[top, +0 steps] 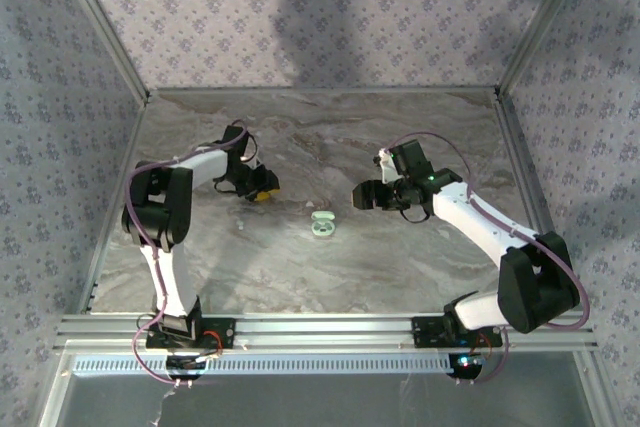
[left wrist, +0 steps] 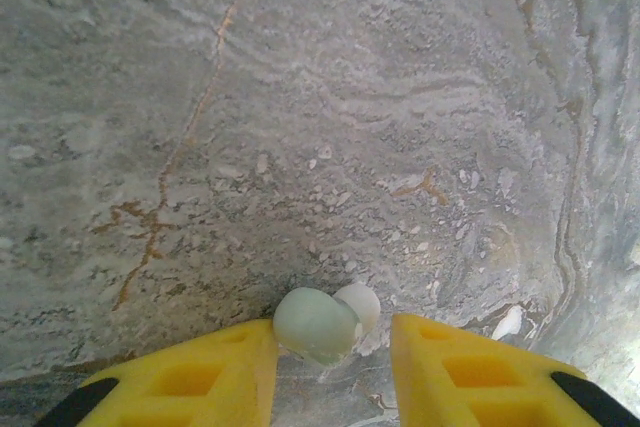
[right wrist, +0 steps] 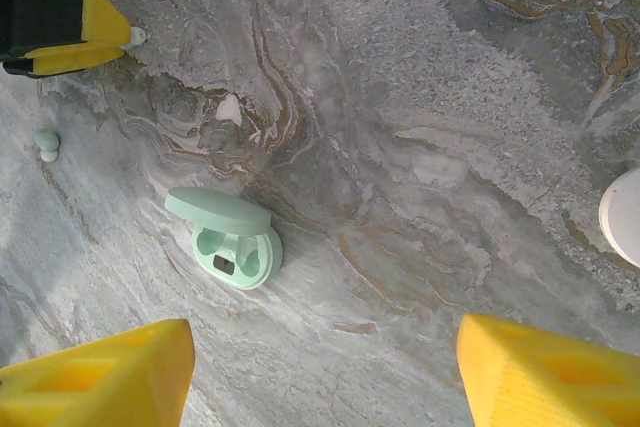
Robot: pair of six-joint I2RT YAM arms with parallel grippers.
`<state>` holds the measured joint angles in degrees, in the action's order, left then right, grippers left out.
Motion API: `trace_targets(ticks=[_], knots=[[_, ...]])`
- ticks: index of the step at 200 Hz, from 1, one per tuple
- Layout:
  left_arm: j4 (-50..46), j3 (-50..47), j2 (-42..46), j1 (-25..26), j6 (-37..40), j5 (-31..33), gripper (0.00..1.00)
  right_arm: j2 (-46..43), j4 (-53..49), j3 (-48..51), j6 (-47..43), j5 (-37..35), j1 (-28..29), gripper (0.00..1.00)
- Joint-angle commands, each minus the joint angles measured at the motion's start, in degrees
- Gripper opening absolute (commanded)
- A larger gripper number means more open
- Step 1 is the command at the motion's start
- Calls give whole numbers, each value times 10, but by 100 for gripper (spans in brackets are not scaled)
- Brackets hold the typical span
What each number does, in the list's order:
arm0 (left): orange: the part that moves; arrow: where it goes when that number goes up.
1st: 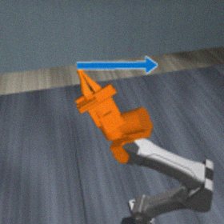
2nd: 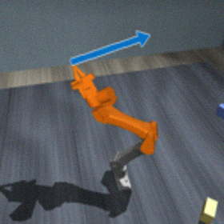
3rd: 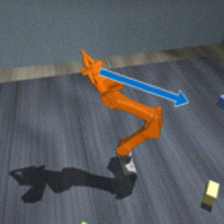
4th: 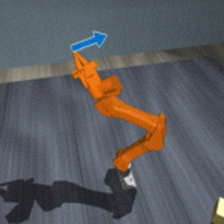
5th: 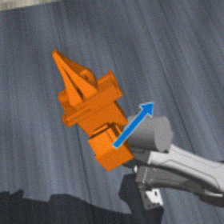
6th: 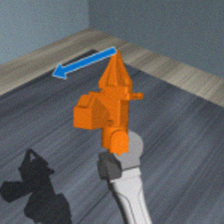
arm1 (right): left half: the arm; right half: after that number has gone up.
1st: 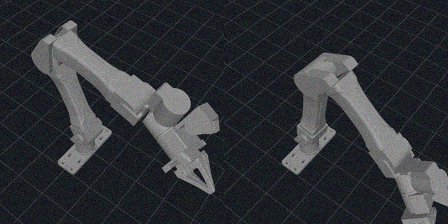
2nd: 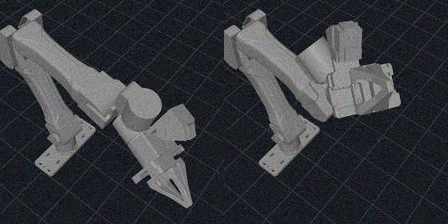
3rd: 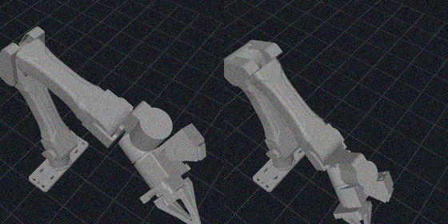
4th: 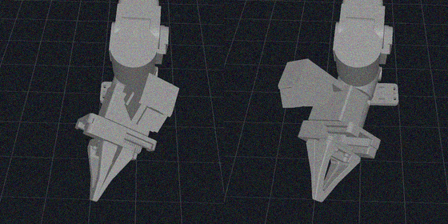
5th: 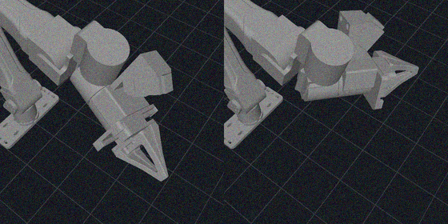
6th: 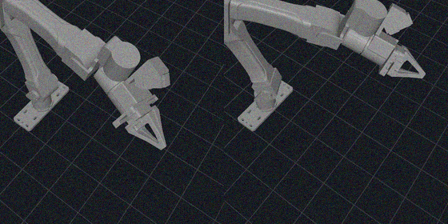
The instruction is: Insert the wireless bluetooth earbuds into the charging case
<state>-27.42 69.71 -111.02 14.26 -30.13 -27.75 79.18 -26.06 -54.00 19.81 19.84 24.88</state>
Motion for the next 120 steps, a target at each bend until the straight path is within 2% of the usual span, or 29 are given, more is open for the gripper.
trace_targets(ticks=[1,120], knots=[[14,19,-17,-5,-4,3,34,0,-2,8,-13,9,-1,72],[14,39,-39,-7,-1,-2,29,0,1,13,-12,10,-3,72]])
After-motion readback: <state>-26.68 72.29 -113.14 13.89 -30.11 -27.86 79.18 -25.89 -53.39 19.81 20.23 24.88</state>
